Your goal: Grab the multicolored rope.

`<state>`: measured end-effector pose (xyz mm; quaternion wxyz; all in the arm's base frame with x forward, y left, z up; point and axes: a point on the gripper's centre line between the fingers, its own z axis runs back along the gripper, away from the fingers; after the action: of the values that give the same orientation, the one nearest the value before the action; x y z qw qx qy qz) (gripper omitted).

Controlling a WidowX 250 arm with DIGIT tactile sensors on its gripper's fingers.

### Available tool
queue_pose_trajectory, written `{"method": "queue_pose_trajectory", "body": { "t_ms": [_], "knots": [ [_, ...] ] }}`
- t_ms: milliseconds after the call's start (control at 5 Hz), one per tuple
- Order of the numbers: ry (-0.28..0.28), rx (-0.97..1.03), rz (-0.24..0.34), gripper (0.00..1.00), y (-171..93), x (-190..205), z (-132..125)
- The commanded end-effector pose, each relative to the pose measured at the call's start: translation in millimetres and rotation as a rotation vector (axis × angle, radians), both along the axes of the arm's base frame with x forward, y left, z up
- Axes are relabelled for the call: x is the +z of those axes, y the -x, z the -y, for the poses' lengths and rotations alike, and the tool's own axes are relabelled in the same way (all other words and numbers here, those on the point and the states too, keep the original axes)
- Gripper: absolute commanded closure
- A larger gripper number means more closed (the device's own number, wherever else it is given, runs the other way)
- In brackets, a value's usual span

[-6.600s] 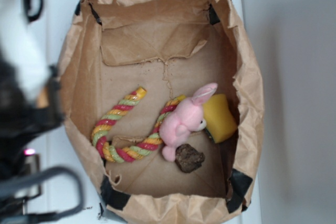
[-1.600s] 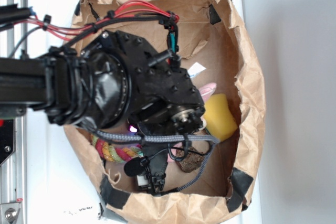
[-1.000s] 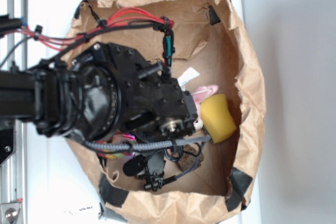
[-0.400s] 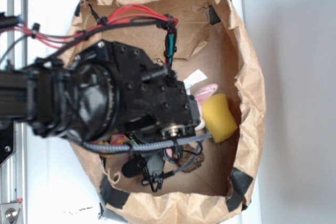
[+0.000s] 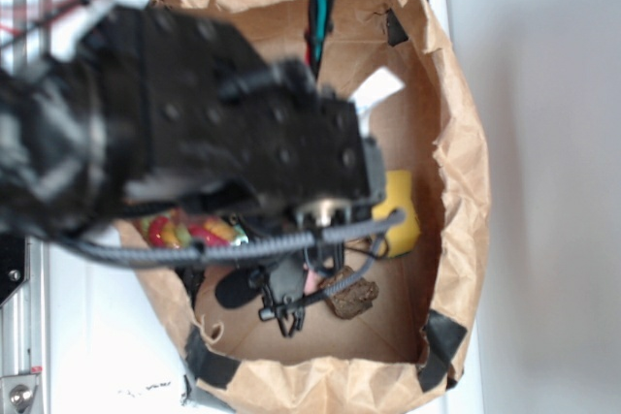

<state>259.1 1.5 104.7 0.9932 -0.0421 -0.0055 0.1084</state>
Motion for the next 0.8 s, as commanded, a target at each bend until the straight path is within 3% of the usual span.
{"method": "queue_pose_trajectory", "body": {
  "t_ms": [0, 200, 600],
  "knots": [
    [-0.051, 0.033, 0.170, 1.00, -10, 69, -2],
    [-0.098, -0.040, 0.287, 1.00, -12, 80, 0],
    [-0.139, -0.057, 0.322, 1.00, -18, 82, 0]
  ]
}}
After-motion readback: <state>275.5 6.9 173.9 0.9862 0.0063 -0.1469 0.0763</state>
